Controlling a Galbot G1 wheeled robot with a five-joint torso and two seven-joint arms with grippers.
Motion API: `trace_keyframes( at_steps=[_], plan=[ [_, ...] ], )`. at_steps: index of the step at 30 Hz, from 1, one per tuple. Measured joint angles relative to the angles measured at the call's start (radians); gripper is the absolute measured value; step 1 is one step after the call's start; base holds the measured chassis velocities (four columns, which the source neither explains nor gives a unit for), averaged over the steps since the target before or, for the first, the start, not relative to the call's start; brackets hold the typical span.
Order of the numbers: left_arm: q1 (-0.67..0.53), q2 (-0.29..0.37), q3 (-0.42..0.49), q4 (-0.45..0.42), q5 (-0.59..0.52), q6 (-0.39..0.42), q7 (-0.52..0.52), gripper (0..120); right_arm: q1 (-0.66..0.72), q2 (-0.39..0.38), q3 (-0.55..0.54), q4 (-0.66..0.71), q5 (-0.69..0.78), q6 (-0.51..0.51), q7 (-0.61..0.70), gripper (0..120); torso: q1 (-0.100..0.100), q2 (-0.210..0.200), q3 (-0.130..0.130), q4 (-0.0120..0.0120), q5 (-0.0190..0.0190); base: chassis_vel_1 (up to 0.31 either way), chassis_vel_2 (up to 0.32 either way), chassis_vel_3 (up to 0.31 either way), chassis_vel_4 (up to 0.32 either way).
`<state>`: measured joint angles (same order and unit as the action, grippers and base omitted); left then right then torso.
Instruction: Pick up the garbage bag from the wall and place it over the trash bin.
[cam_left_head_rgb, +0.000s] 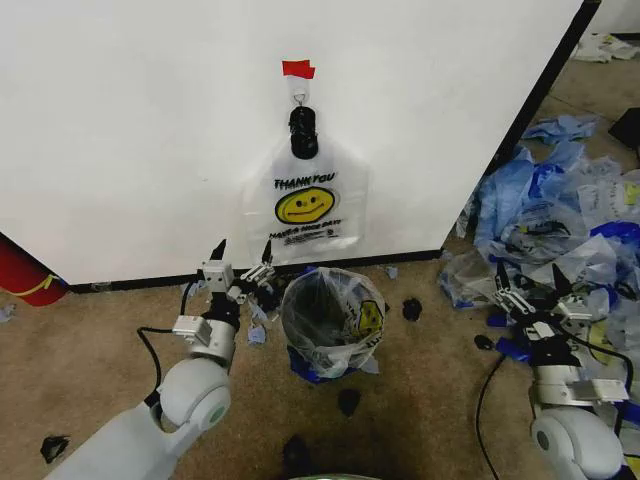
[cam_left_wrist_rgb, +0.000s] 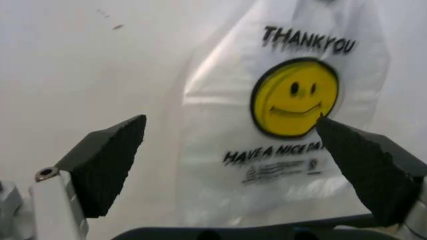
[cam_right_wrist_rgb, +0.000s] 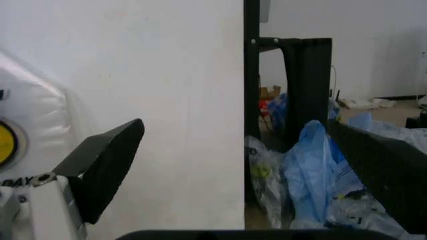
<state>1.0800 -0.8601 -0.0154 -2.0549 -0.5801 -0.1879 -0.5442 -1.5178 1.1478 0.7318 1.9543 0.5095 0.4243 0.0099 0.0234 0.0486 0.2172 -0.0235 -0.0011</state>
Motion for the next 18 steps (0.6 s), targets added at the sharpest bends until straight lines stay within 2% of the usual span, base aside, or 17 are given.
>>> trace_keyframes(
  at_steps=[18],
  plan=[
    [0.106, 0.016, -0.063, -0.027, -0.009, 0.01, -0.032, 100, -0.025, -0.035, -0.033, -0.003, 0.001, 0.005, -0.028, 100, 0.0, 0.0, 0.0, -0.0001, -0.0002, 0.0, 0.0, 0.0, 0.0]
  ],
)
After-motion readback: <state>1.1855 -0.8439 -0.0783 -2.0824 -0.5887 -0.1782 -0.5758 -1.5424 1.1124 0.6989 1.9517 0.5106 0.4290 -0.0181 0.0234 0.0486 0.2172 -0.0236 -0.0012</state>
